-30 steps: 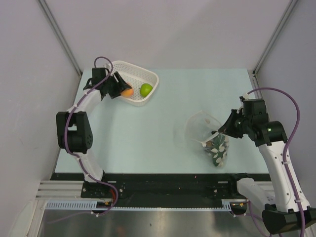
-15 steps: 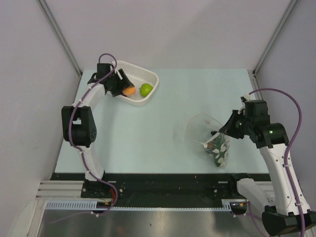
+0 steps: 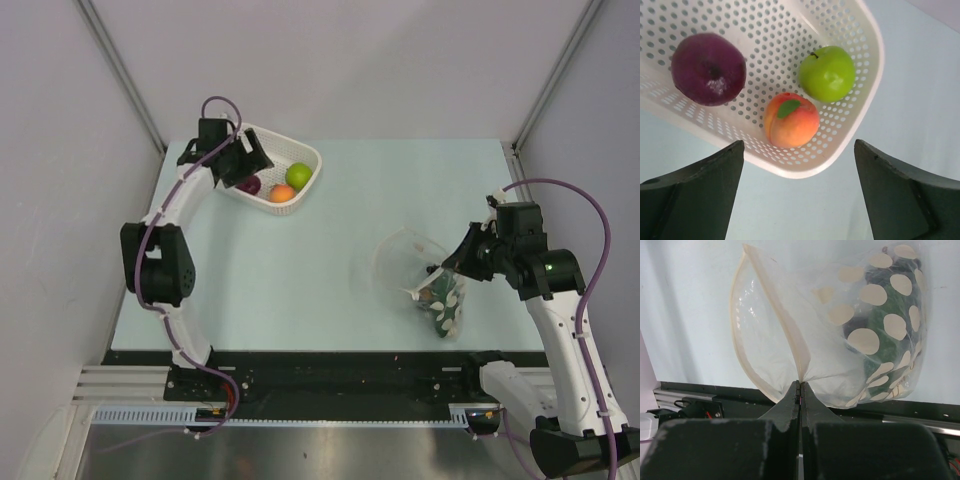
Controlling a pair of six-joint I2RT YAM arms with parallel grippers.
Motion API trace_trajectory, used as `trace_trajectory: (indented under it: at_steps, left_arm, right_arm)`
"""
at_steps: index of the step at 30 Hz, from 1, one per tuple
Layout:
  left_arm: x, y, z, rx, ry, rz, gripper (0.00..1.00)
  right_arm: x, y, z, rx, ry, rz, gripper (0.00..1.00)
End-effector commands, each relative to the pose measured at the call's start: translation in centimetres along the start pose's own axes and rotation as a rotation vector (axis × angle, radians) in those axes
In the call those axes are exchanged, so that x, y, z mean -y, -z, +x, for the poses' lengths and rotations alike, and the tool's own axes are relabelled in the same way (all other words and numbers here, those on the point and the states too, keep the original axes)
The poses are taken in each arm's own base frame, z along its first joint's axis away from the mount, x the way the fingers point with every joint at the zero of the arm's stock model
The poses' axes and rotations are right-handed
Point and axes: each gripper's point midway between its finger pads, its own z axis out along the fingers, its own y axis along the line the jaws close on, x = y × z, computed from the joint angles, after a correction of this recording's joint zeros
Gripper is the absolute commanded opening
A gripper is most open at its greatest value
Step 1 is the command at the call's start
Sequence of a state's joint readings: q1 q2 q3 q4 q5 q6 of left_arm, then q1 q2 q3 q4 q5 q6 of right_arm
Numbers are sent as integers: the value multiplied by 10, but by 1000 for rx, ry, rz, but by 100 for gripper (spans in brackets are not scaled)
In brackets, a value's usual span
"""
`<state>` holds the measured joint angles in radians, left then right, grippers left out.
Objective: Open the zip-top bag and remove the fake food
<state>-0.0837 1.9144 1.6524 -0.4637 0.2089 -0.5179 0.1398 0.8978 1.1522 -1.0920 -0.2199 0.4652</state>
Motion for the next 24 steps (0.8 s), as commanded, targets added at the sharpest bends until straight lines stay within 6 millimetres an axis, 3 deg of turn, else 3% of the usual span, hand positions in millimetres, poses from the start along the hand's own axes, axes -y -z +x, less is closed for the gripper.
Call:
trace_trajectory:
  at_steps: [1,2,4,5,7,11,14,18,19,22,24]
  left_arm:
    - [61,78,-23,190,-180,40,93]
    - [81,93,-13,200,-211,73,92]
    - [87,96,18,166,-247,82,88]
    - [105,102,36,154,-283,118,86]
    - [122,120,60,157,-312,174,84]
    - [189,158,132,82,-384,435,81]
    - [225,187,175,39,-405,611,72]
    - [258,206,225,-57,-428,728,55]
    - [261,201,241,-99,-441,724,52]
    - [277,211,283,-195,-472,759,47]
    - [282,206,301,-245,-473,767,44]
  right_arm:
    - [-11,4,-8,38,35,-49,0]
    - [-12,4,-8,38,38,-54,0]
    - [-15,3,-6,32,47,-62,0]
    - [-15,3,-5,29,48,-63,0]
    - [-17,2,-3,18,52,-70,0]
    - [-22,1,3,5,62,-92,0]
    - [-27,1,5,0,65,-123,0]
    - [-37,2,11,-18,59,-181,0]
    - [-38,2,13,-21,59,-188,0]
    - [-39,2,18,-32,55,-208,0]
    - [-42,4,19,-32,53,-226,0]
